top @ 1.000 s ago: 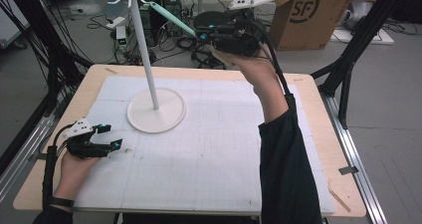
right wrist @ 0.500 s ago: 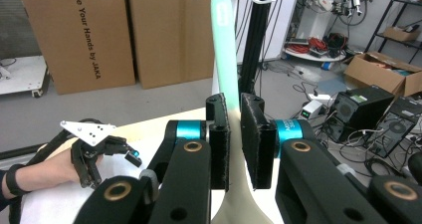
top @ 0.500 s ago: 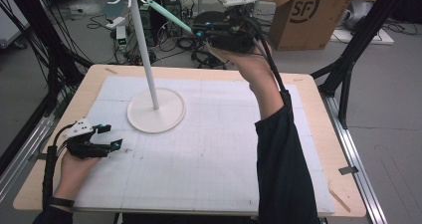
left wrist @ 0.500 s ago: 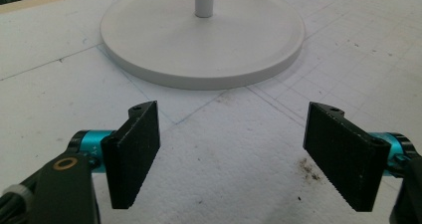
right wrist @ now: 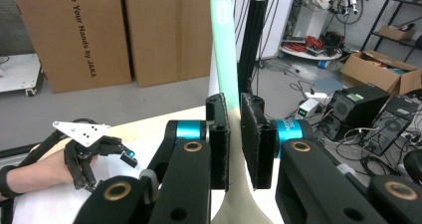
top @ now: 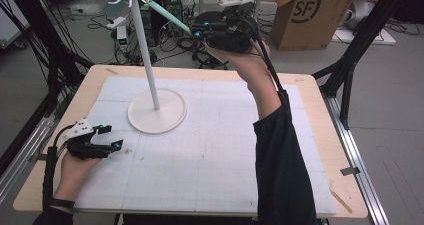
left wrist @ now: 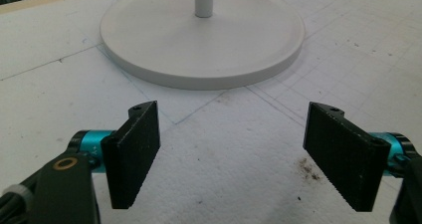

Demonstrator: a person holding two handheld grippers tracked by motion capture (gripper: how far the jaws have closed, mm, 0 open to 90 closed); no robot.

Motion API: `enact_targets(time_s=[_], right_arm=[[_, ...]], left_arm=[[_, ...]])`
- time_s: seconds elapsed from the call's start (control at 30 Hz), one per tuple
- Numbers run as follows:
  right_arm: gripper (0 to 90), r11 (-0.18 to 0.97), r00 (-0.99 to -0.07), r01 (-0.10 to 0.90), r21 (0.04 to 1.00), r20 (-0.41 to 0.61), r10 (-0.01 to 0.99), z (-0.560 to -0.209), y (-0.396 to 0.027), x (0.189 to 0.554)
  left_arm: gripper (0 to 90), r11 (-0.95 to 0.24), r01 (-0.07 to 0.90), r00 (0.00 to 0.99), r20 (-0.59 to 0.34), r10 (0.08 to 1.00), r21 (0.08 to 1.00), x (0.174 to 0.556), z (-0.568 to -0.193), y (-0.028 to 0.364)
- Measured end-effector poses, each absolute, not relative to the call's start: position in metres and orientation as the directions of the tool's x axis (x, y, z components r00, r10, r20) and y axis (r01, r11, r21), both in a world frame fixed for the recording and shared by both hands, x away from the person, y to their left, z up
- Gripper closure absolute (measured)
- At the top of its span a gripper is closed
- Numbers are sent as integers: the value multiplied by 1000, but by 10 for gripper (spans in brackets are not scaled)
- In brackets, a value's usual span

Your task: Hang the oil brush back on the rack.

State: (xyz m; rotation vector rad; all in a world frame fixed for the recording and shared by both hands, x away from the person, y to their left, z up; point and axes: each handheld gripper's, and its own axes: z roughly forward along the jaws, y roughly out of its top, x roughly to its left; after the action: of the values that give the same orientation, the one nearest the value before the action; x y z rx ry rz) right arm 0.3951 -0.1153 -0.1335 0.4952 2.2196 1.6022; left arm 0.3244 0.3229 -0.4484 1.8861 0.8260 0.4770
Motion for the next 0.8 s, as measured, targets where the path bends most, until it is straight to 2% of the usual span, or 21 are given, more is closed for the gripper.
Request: enact_targets(time_s=[0.8], right_arm=[[819,341,-865,109,934,-80,495,-148,-95,408]], left_arm=[[230,-286,335,692,-28,722,898,324,-448,323]])
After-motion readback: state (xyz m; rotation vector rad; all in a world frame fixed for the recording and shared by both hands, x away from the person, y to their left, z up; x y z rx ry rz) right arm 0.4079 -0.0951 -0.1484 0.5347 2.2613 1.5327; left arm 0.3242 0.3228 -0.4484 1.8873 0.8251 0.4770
